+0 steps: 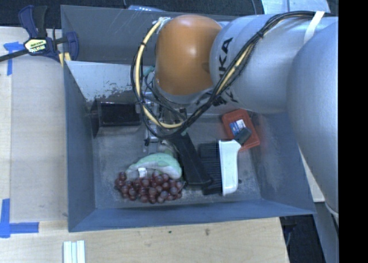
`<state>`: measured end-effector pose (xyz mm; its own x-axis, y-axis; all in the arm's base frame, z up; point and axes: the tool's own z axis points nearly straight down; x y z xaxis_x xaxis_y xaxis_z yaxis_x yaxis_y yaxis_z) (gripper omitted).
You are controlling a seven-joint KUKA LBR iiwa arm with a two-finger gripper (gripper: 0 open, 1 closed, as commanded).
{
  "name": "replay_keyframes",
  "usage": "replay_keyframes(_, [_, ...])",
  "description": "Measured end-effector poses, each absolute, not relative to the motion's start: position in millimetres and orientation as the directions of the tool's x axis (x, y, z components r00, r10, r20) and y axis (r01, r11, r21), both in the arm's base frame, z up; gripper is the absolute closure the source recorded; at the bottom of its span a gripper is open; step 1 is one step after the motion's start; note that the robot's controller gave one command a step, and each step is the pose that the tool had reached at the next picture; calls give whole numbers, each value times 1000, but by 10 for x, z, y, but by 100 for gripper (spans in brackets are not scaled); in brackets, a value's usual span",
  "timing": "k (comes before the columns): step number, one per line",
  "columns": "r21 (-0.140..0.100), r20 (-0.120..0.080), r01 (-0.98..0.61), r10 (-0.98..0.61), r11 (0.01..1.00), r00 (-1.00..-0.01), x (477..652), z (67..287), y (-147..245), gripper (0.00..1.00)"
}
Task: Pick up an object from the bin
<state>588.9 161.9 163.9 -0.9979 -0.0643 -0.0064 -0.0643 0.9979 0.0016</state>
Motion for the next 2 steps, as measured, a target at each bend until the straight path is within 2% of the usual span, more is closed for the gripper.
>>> replay_keyframes(1, [0, -4, -120, -120, 993, -993, 5589, 1371, 1627, 0])
replay_keyframes(2, [1, -1, -137, -137, 991, -991, 5411, 1269, 1686, 0])
